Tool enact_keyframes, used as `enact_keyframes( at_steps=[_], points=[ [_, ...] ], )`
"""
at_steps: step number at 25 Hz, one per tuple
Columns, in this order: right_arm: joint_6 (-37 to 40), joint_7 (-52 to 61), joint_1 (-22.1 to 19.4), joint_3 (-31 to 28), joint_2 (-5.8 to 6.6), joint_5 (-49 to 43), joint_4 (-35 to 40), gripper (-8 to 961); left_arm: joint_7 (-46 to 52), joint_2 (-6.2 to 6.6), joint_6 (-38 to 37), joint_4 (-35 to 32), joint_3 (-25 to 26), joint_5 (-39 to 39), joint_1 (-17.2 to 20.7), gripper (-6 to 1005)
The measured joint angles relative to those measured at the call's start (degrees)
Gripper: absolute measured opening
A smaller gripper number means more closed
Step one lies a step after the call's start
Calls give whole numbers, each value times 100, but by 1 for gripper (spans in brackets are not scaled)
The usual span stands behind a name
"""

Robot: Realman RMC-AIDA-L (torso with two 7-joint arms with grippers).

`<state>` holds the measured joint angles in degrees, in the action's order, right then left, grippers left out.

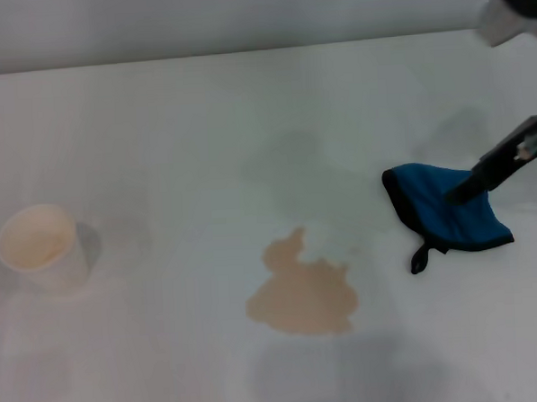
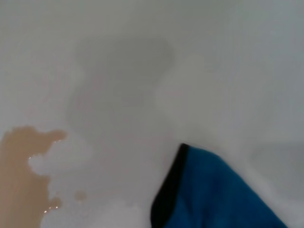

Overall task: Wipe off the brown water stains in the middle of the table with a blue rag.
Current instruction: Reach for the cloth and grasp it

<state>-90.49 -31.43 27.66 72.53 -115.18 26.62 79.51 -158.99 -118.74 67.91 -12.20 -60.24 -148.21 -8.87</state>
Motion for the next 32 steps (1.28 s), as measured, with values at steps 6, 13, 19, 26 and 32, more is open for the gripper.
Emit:
enact_keyframes(
  at_steps=[6,13,19,26,32],
  points=[
    [259,485,143,981,-12,-364,-64,852,0,0,-85,0,-15,11,-68,876],
    [422,748,200,1383,-15,-669,-338,852,0,-10,-172,-2,-23,15,-191,877],
    [585,744,233,1418,-19,-664,-754,852,0,-2,-180,-2,-24,15,-246,876],
    [769,723,307,1445,-22,-668,-1023,845,0,-6,-264,-2,-23,14,-305,877],
    [788,680,381,1448,-22,-674,-1137,828,0,-9,-324,5,-23,11,-322,877]
  ],
)
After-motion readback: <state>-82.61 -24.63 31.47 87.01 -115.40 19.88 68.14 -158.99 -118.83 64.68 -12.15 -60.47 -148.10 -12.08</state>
